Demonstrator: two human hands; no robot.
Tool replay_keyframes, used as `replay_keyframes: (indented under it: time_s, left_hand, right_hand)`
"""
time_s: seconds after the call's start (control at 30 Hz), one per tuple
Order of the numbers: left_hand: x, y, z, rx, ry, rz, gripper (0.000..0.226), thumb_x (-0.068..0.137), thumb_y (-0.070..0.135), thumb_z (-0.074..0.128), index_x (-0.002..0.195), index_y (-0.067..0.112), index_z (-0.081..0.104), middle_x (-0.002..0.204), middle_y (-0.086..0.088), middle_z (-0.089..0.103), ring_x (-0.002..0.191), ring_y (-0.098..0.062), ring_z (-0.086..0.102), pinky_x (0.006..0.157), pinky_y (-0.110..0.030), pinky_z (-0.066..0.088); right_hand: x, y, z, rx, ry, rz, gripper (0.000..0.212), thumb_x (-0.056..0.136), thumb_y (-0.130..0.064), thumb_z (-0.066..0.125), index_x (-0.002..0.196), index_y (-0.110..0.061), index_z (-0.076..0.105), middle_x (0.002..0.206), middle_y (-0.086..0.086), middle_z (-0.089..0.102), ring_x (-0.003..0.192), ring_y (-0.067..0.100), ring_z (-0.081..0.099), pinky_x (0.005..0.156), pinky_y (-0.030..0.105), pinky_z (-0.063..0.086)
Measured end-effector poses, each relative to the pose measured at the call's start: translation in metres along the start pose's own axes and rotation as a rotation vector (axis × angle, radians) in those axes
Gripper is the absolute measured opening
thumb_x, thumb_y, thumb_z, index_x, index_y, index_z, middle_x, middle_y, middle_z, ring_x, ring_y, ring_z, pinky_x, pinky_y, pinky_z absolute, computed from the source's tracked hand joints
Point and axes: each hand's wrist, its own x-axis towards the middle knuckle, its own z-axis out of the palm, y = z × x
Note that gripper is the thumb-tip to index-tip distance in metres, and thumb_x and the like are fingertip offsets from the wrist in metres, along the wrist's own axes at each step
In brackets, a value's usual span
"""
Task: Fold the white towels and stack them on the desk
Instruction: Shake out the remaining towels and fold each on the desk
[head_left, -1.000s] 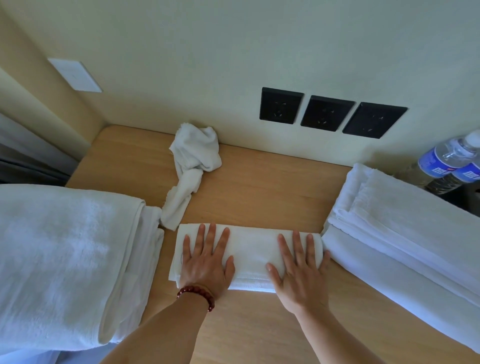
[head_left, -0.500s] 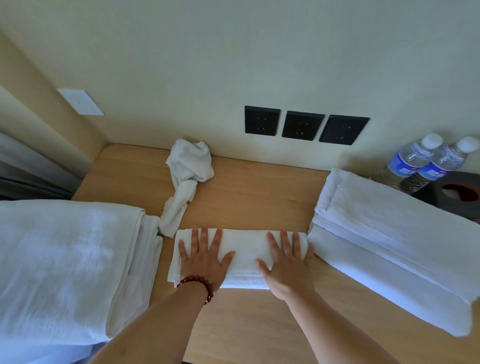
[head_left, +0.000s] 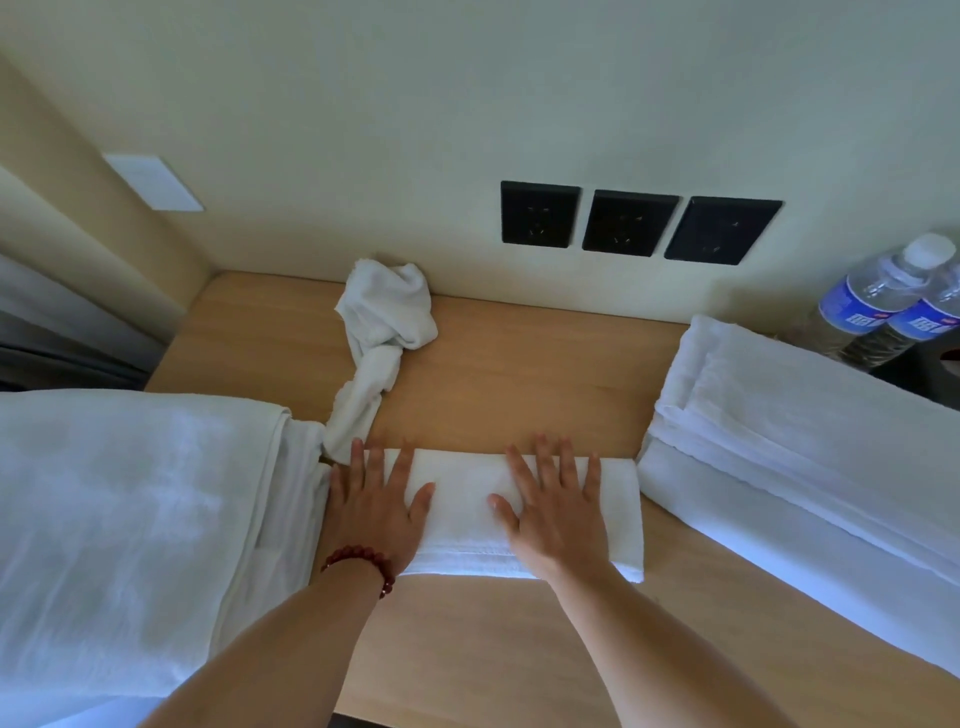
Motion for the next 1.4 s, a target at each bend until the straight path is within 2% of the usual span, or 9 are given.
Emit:
replay_keyframes:
  time_s: [0.27,0.47,0.57,0.7,0.8,0.97,1.2,1.33,1.4]
  left_hand:
    - [0.001,-0.006,0.015,-0.099,0.117,0.007,0.064,0.095,0.053,0.026,0.154,0.027,0.033,0.160,-0.013,0.031,0.151,-0.031,0.018,0.119,-0.055,0.023]
    - [-0.004,0.005,0.014,-0.313,0.102,-0.224,0.078,0.093,0.059,0.027,0.152,0.009,0.035,0.162,-0.023,0.017,0.149,-0.039,0.020,0.117,-0.051,0.025]
    - [-0.007,0.016,0.013,-0.366,0.147,-0.303,0.074,0.097,0.049,0.034,0.149,-0.003,0.036,0.156,-0.028,0.029,0.142,-0.043,0.033,0.114,-0.051,0.030]
    - [-0.013,0.026,0.000,-0.470,0.110,-0.516,0.064,0.099,0.041,0.044,0.151,0.005,0.034,0.155,-0.021,0.035,0.138,-0.040,0.036,0.111,-0.051,0.034]
    - [-0.012,0.032,-0.013,-0.579,0.068,-0.713,0.063,0.099,0.044,0.043,0.150,0.009,0.034,0.149,-0.024,0.037,0.132,-0.043,0.037,0.107,-0.053,0.035]
    - [-0.011,0.028,-0.023,-0.653,0.085,-0.716,0.063,0.102,0.049,0.040,0.152,0.013,0.030,0.150,-0.019,0.041,0.132,-0.038,0.044,0.103,-0.050,0.040]
    - [-0.008,0.004,-0.022,-0.786,-0.009,-0.608,0.100,0.077,0.077,0.057,0.155,0.027,0.020,0.157,-0.005,0.037,0.142,-0.030,0.038,0.115,-0.048,0.033]
    - [-0.002,0.002,-0.030,-0.768,-0.058,-0.632,0.107,0.070,0.075,0.069,0.152,0.017,0.032,0.147,-0.008,0.049,0.134,-0.031,0.047,0.108,-0.045,0.040]
    - [0.001,0.001,-0.036,-0.780,-0.086,-0.624,0.104,0.068,0.072,0.073,0.147,0.013,0.038,0.140,-0.009,0.055,0.128,-0.031,0.052,0.105,-0.043,0.044]
  right_hand:
    - [0.003,0.000,0.014,-0.041,0.102,0.001,0.069,0.096,-0.068,0.030,0.155,-0.032,0.035,0.163,0.008,0.030,0.153,0.032,0.017,0.121,0.060,0.008]
    - [0.002,0.003,0.007,0.018,0.018,0.003,0.072,0.097,-0.072,0.014,0.159,-0.037,0.008,0.169,0.005,-0.001,0.155,0.027,-0.010,0.122,0.055,-0.009]
    - [-0.003,0.007,-0.002,0.076,0.182,0.131,0.066,0.099,-0.059,0.028,0.155,-0.025,0.032,0.162,0.014,0.026,0.152,0.031,0.019,0.121,0.057,0.008]
    - [-0.018,0.022,-0.005,0.105,0.362,0.392,0.058,0.094,-0.046,0.045,0.136,-0.007,0.053,0.133,0.020,0.056,0.124,0.039,0.050,0.108,0.054,0.035]
    - [-0.022,0.027,-0.014,0.244,0.308,0.638,0.057,0.094,-0.043,0.056,0.134,-0.003,0.051,0.129,0.022,0.056,0.117,0.041,0.053,0.097,0.051,0.043]
    - [-0.022,0.026,-0.031,0.537,0.194,0.892,0.067,0.094,-0.053,0.053,0.144,-0.011,0.037,0.134,0.021,0.053,0.121,0.040,0.053,0.096,0.048,0.046]
    - [-0.015,0.040,-0.037,0.838,0.049,1.013,0.064,0.085,-0.056,0.067,0.121,-0.009,0.044,0.105,0.010,0.064,0.090,0.033,0.063,0.076,0.044,0.057]
    - [-0.013,0.044,-0.050,0.936,-0.121,1.011,0.059,0.084,-0.057,0.070,0.115,-0.008,0.058,0.080,-0.003,0.055,0.081,0.024,0.056,0.074,0.035,0.046]
    - [-0.011,0.046,-0.055,1.004,-0.166,0.999,0.058,0.085,-0.051,0.073,0.122,-0.008,0.057,0.083,-0.002,0.053,0.085,0.025,0.054,0.079,0.036,0.044]
